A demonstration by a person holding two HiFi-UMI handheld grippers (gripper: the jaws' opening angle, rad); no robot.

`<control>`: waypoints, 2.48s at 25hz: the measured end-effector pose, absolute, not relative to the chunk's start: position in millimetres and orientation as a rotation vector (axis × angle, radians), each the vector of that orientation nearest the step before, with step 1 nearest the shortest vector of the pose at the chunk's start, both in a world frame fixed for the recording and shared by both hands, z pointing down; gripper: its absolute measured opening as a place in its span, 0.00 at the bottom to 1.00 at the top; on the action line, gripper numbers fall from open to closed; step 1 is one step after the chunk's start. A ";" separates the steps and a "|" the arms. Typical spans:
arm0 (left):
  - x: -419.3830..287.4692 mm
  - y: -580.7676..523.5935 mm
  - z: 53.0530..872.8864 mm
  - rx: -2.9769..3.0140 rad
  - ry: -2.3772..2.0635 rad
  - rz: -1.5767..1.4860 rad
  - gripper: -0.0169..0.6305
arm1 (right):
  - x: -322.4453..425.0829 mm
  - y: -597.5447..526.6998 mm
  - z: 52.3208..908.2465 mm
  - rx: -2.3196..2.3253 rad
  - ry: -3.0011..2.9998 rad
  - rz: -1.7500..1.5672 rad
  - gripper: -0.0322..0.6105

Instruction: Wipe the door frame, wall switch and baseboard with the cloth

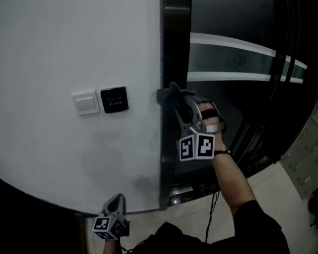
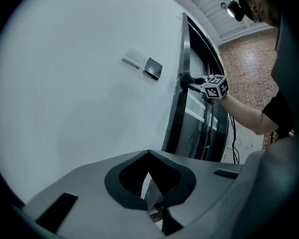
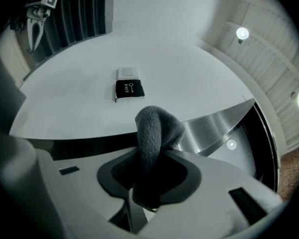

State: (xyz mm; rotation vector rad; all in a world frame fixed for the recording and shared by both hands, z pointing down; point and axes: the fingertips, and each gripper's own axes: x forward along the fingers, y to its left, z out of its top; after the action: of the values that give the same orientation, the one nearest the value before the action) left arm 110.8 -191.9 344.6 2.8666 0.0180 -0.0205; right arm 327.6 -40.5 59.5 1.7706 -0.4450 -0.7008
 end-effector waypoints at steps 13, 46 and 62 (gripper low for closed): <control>114.1 -179.7 355.9 2.867 0.009 0.057 0.02 | 323.5 -49.0 165.1 1.751 -0.654 -0.606 0.20; 99.9 -181.0 374.7 2.806 -0.040 0.099 0.02 | 314.2 -49.0 358.7 1.701 -0.938 -0.233 0.20; 112.2 -180.6 380.0 2.807 0.009 0.109 0.02 | 308.2 -48.8 463.1 1.528 -1.069 -0.028 0.20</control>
State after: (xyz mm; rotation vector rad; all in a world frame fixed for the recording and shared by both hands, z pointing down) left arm 112.2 -180.6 380.0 2.8071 0.0087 0.1095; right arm 308.2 -48.8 463.1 1.5277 -1.0687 -0.0283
